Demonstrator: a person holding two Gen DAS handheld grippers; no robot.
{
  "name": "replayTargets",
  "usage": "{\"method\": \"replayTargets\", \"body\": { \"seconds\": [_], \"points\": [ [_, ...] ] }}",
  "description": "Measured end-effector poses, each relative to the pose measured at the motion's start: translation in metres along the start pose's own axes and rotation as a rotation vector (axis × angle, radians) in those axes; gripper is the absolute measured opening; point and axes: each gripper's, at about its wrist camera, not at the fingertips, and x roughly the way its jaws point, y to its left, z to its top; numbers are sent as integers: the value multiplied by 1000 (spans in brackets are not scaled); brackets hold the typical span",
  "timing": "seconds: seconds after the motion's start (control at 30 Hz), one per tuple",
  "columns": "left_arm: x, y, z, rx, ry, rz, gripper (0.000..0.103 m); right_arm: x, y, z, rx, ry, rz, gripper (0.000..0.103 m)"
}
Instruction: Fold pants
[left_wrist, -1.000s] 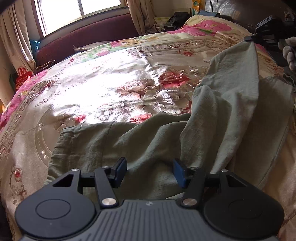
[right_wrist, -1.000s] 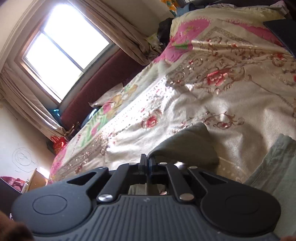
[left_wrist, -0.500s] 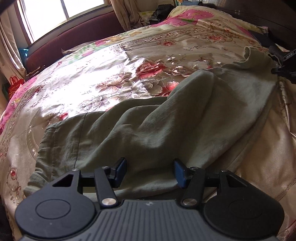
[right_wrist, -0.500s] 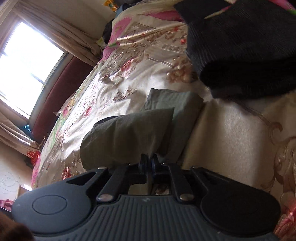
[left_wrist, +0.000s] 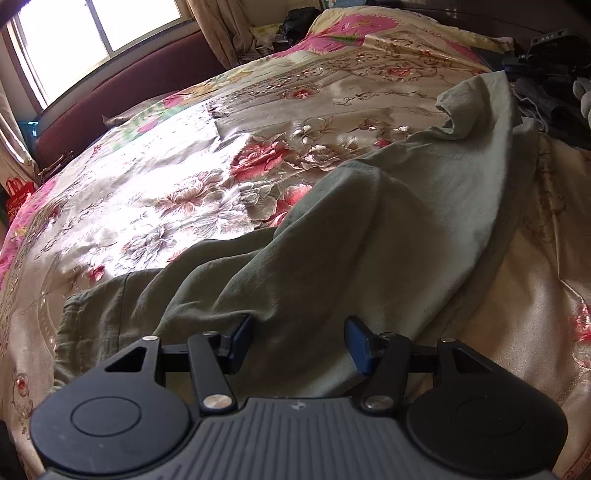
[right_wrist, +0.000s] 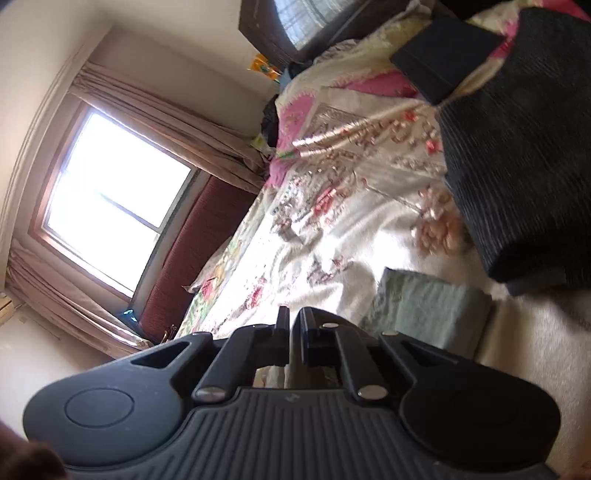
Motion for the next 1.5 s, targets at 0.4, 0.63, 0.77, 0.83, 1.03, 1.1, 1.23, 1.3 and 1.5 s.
{"method": "replayTargets", "body": {
  "seconds": [0.4,0.63,0.77,0.83,1.03,1.1,1.23,1.3,1.5],
  "points": [
    [-1,-18,0,45,7,-16,69,-4,-40,-18,33,112,-120,26],
    [-1,-32,14,58,-16,-52,69,43,-39,-10,81,191,-119,42],
    [3,-45,21,93,-26,-69,69,43,-25,-2,85,158,-84,4],
    [3,-50,23,113,-35,-79,69,20,-8,5,14,70,-8,4],
    [9,-51,20,104,-24,-95,69,-9,-14,-6,-64,72,-60,4],
    [9,-50,16,95,-18,-94,69,-6,-35,-18,-39,106,-152,4],
    [7,-48,11,101,-7,-86,69,-5,-68,-30,89,121,-186,8],
    [7,-46,10,109,-1,-75,69,-1,-72,-28,104,135,-194,8],
    [7,-39,8,88,3,-67,75,6,-64,-13,123,122,-168,40]
  ]
}}
